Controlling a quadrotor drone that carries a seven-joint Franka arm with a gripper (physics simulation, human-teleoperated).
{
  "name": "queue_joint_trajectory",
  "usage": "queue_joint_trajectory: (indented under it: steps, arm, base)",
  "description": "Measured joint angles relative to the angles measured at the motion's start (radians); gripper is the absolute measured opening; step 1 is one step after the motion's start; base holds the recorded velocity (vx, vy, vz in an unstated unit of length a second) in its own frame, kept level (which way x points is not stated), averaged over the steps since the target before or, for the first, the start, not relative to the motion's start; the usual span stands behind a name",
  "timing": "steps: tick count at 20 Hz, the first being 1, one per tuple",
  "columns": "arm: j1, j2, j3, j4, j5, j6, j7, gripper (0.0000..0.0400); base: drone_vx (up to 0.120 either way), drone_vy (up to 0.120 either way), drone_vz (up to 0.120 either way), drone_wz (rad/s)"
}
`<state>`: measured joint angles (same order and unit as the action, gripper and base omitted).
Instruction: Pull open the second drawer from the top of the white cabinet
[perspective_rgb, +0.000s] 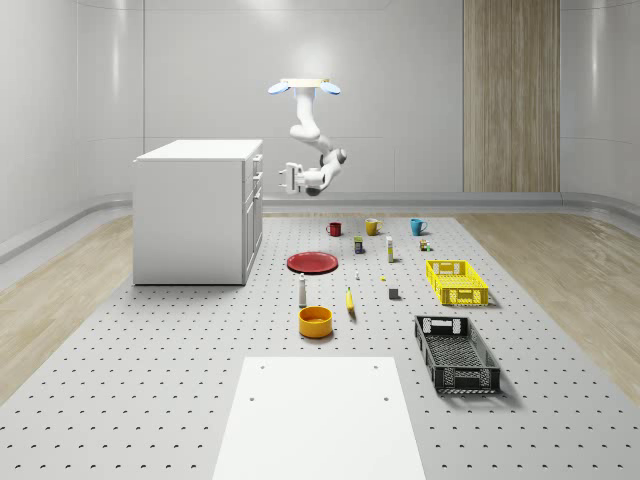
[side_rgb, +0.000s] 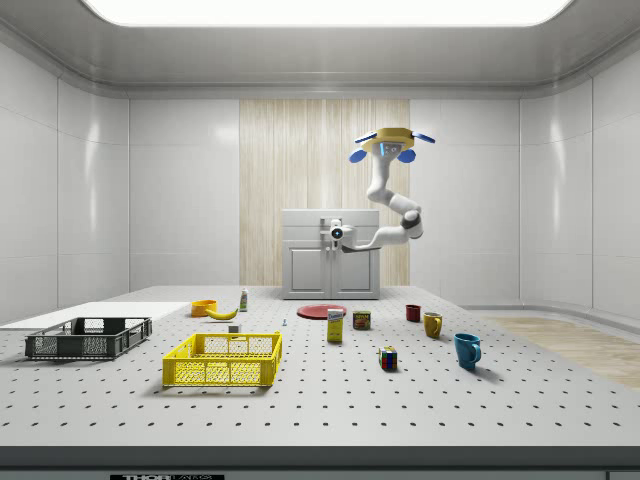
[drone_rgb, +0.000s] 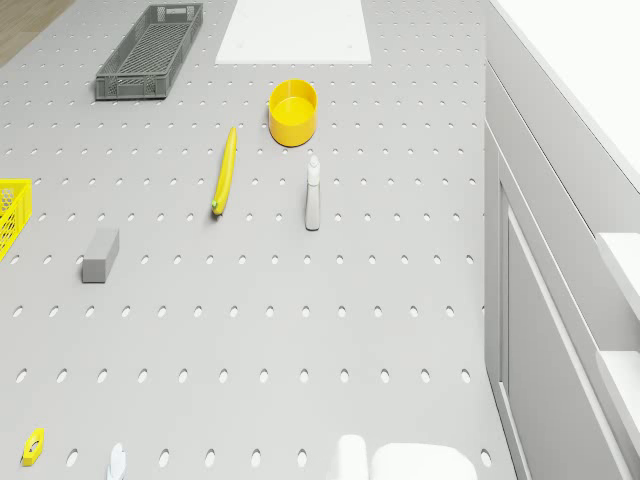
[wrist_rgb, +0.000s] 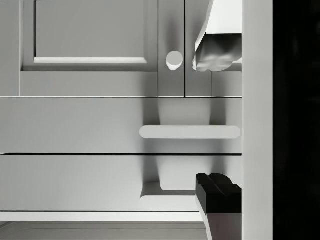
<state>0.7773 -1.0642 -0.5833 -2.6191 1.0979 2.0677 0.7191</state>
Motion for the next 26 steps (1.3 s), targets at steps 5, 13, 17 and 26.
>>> queue_joint_trajectory:
  steps: [5, 13, 17, 26]
  arm:
    - [0.029, 0.035, 0.05, -0.003, 0.07, 0.051, -0.03, 0.03]
    - [0.042, 0.076, 0.096, 0.003, 0.139, 0.08, -0.063, 0.03]
    - [0.035, 0.085, 0.103, -0.005, 0.156, 0.078, -0.081, 0.03]
    - [0.037, 0.128, 0.146, -0.007, 0.228, 0.096, -0.126, 0.03]
  base:
    - [0.0, 0.0, 0.0, 0.0]
    - [0.0, 0.0, 0.0, 0.0]
    - [0.0, 0.0, 0.0, 0.0]
    - [0.0, 0.0, 0.0, 0.0]
